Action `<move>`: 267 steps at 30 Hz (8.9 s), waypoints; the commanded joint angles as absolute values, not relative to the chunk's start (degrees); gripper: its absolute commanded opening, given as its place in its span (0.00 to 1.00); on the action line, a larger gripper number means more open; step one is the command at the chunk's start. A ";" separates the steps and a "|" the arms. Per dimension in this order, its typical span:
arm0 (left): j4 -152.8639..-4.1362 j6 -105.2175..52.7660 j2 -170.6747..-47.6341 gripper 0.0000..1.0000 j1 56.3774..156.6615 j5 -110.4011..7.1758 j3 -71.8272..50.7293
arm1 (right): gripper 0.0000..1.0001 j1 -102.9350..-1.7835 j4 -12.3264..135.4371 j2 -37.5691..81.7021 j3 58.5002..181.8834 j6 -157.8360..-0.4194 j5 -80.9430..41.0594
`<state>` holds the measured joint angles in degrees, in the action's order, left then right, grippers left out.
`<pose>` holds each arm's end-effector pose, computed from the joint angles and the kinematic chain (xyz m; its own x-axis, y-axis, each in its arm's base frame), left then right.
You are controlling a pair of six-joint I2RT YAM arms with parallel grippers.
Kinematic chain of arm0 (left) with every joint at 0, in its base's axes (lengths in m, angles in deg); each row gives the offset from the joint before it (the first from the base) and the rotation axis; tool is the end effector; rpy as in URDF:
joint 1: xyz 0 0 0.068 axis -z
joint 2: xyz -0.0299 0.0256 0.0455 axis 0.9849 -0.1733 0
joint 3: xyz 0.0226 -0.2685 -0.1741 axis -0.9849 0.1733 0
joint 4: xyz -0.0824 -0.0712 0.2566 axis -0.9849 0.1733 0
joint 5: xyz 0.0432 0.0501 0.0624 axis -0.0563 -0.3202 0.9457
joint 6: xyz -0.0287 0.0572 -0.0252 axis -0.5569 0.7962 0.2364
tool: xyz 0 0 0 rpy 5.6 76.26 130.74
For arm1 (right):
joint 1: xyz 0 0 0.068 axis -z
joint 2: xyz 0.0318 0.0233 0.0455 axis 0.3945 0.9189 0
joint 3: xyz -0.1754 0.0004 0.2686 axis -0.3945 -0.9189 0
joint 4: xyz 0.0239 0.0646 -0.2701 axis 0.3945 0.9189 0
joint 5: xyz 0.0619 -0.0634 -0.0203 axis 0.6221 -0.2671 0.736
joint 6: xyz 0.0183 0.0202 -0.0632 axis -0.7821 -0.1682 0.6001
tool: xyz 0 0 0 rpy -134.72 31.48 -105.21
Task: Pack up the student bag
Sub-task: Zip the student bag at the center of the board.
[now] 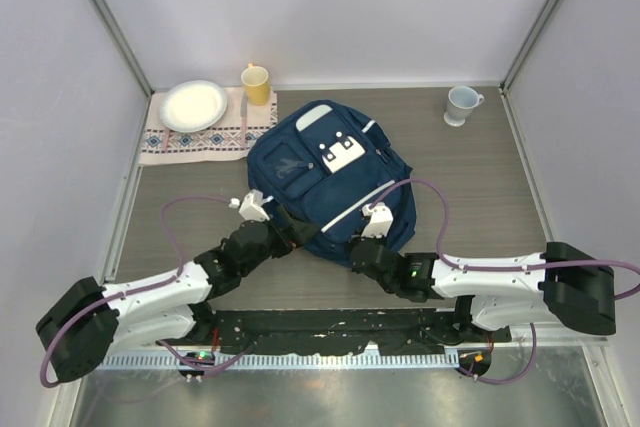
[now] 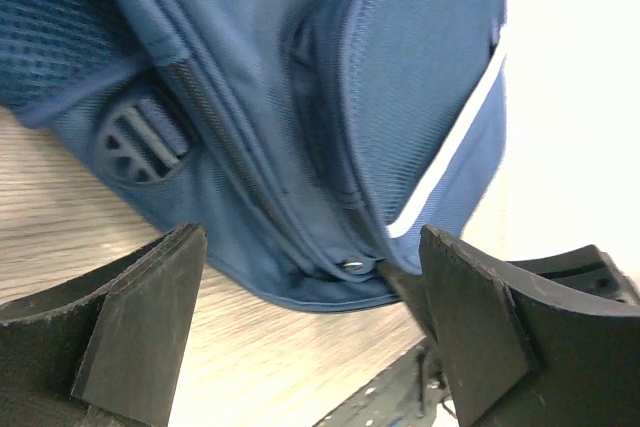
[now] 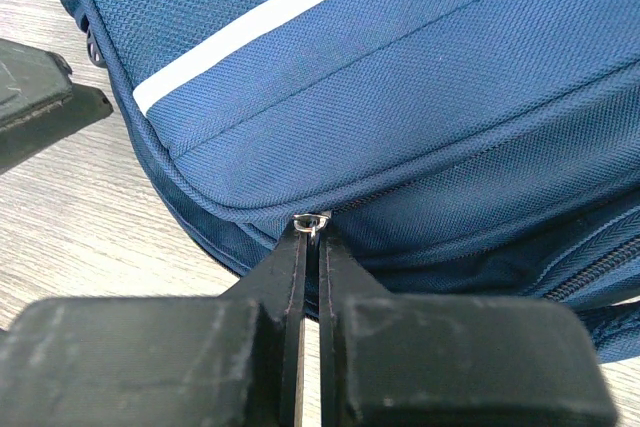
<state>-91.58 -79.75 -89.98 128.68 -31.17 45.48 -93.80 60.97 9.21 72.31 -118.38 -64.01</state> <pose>0.1425 -0.1441 0.1962 -0.6682 -0.5828 -0.4624 0.0033 0.6192 -0.7852 0.1087 0.2091 0.2020 -0.5881 0.0747 -0.8053 -0.2667 0.9222 0.2802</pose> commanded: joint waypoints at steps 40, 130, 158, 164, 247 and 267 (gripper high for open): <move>-98.67 -74.80 -99.51 0.00 125.92 -35.47 43.27 | 0.01 -94.25 64.38 3.48 69.87 -116.09 -68.71; -84.48 -92.95 -73.56 0.94 126.42 -25.08 50.19 | 0.01 -94.07 55.60 5.85 69.25 -114.15 -64.15; -93.36 -89.62 -81.39 0.09 130.47 -14.53 50.72 | 0.01 -94.07 54.63 3.13 67.59 -111.86 -62.65; -87.57 -83.12 -79.02 0.00 128.02 -15.66 48.10 | 0.01 -94.07 55.68 3.21 68.11 -111.16 -62.56; -94.41 -8.75 -109.51 0.93 147.61 -19.18 24.27 | 0.01 -81.33 62.28 -10.41 66.35 -105.89 -55.27; -99.78 -11.39 -112.33 0.00 147.61 -14.35 24.70 | 0.01 -81.33 64.03 -13.22 66.53 -106.59 -56.23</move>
<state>-95.07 -10.83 -113.93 148.55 -19.95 25.72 -81.23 64.80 -11.20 65.70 -105.52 -53.98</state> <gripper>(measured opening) 0.142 0.063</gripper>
